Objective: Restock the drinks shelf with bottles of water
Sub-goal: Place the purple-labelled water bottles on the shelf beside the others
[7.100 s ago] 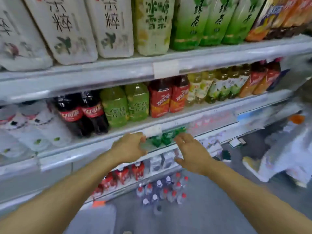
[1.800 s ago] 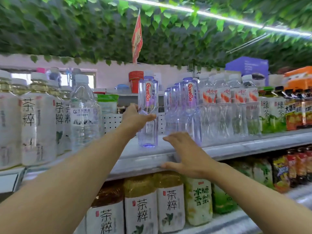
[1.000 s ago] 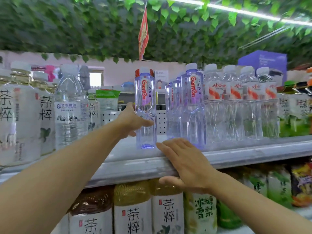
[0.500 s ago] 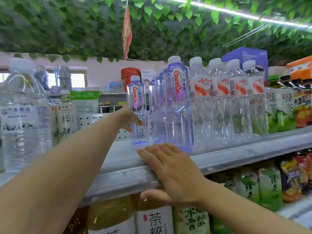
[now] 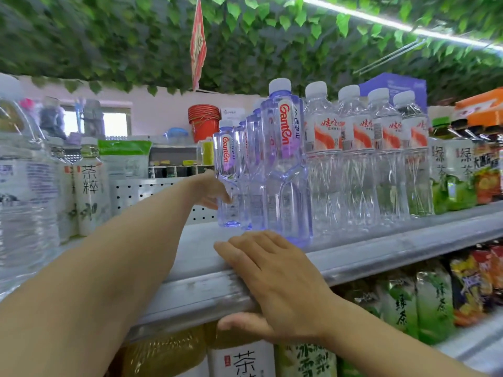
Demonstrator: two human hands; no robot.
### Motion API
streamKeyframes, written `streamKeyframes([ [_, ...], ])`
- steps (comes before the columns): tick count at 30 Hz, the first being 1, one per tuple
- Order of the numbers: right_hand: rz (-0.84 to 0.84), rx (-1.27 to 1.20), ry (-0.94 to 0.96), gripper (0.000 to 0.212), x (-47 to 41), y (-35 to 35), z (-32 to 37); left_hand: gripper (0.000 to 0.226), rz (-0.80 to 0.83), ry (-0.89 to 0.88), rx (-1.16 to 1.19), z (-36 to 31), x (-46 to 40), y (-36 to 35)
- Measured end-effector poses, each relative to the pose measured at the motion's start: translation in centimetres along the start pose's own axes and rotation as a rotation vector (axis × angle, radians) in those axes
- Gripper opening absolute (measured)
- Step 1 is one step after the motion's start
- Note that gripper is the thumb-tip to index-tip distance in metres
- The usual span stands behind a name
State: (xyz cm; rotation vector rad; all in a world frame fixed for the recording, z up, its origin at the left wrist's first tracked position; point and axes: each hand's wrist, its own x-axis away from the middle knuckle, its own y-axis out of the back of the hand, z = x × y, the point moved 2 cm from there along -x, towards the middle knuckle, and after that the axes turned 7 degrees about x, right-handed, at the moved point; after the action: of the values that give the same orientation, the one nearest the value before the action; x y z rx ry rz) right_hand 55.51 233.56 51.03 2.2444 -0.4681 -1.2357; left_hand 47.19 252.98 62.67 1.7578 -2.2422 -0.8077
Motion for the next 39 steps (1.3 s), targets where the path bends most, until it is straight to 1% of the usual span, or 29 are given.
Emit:
streamKeyframes([
  [3,-0.01,-0.007,-0.004,0.075,0.0,0.1,0.1,0.052,0.026,0.008,-0.016,0.6,-0.3,-0.1],
  [8,-0.01,-0.002,-0.006,0.074,0.1,0.3,0.2,0.034,0.039,-0.057,-0.036,0.6,-0.6,-0.8],
  [12,-0.013,-0.003,-0.008,0.076,0.0,0.3,0.2,0.049,-0.024,-0.115,-0.063,0.7,-0.9,-1.4],
  [13,-0.013,-0.001,-0.009,0.076,0.0,0.3,0.2,0.049,-0.022,-0.128,-0.07,0.6,-1.1,-1.6],
  [17,-0.009,-0.008,-0.006,0.077,0.0,0.2,0.1,0.036,-0.005,-0.154,-0.124,0.4,-1.3,-1.9],
  [23,-0.029,-0.011,-0.004,0.078,0.0,0.1,0.2,0.031,-0.024,-0.147,-0.201,0.7,-1.6,-1.9],
  [25,-0.028,-0.013,-0.004,0.077,0.0,0.1,0.2,0.033,-0.02,-0.137,-0.205,0.8,-1.9,-1.9],
  [28,-0.026,0.002,-0.005,0.077,0.0,0.0,0.1,0.041,-0.01,-0.11,-0.189,1.0,-2.2,-1.8],
  [34,-0.025,0.012,-0.003,0.077,0.0,0.0,0.0,0.043,-0.001,-0.096,-0.134,0.8,-1.6,-2.1],
  [37,-0.026,0.018,-0.001,0.077,0.0,-0.1,0.0,0.042,-0.004,-0.091,-0.137,0.9,-1.4,-2.0],
  [39,-0.031,0.014,0.005,0.077,0.0,-0.1,0.1,0.045,0.023,-0.067,-0.159,0.9,-1.0,-1.8],
])
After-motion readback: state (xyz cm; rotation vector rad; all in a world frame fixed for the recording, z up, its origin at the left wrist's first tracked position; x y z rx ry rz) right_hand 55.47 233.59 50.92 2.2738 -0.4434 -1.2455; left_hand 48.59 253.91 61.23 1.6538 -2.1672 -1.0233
